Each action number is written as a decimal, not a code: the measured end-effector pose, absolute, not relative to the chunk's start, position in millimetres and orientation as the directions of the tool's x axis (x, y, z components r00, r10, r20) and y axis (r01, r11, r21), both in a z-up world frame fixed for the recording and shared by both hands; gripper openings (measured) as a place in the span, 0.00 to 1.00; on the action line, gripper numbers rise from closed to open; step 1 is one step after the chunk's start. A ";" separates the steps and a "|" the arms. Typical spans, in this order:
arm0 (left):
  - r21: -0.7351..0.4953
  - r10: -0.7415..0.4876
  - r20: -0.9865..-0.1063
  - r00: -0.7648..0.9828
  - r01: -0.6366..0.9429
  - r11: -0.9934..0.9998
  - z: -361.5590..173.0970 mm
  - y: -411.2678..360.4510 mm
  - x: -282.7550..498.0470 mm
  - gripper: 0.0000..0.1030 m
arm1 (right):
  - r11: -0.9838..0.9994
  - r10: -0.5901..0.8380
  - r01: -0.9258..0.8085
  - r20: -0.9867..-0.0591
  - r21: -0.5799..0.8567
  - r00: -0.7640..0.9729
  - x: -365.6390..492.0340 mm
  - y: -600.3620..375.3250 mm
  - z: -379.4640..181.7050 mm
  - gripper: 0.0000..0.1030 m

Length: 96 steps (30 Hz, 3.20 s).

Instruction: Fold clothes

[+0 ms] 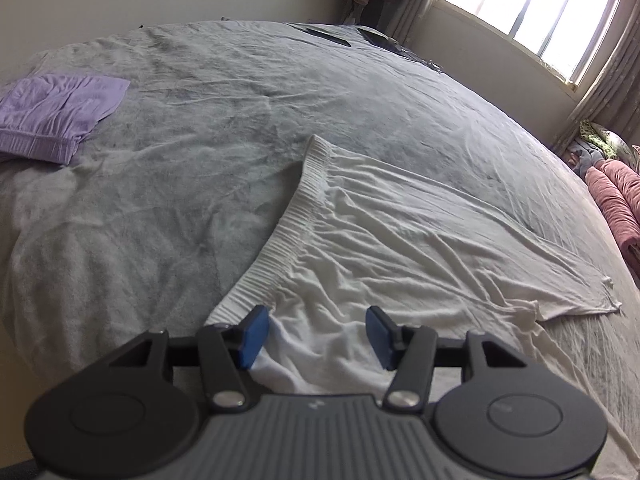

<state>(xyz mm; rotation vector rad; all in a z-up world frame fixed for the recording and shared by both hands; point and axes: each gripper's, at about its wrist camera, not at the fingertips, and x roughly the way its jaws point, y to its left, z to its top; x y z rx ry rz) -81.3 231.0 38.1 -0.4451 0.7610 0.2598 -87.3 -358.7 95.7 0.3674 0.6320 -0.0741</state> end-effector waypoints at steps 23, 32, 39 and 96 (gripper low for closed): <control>-0.136 0.178 -0.722 0.669 -0.389 0.911 36.1 211.4 -78.0 0.53 | 0.946 0.086 0.128 -0.611 0.298 0.787 -92.5 -347.4 65.0 0.65; -0.124 0.172 -0.681 0.712 -0.344 0.931 24.9 215.3 -89.2 0.53 | 0.977 0.115 0.025 -0.629 0.209 0.769 -95.7 -315.9 60.3 0.65; -0.129 0.152 -0.671 0.726 -0.316 0.940 27.2 219.2 -95.5 0.52 | 0.985 0.054 0.059 -0.623 0.160 0.780 -115.4 -307.9 54.6 0.65; -0.472 0.012 -0.644 0.765 -0.410 0.781 34.9 282.5 -151.5 0.49 | 0.741 -0.138 0.571 -0.753 0.353 0.644 -174.5 -407.6 41.9 0.59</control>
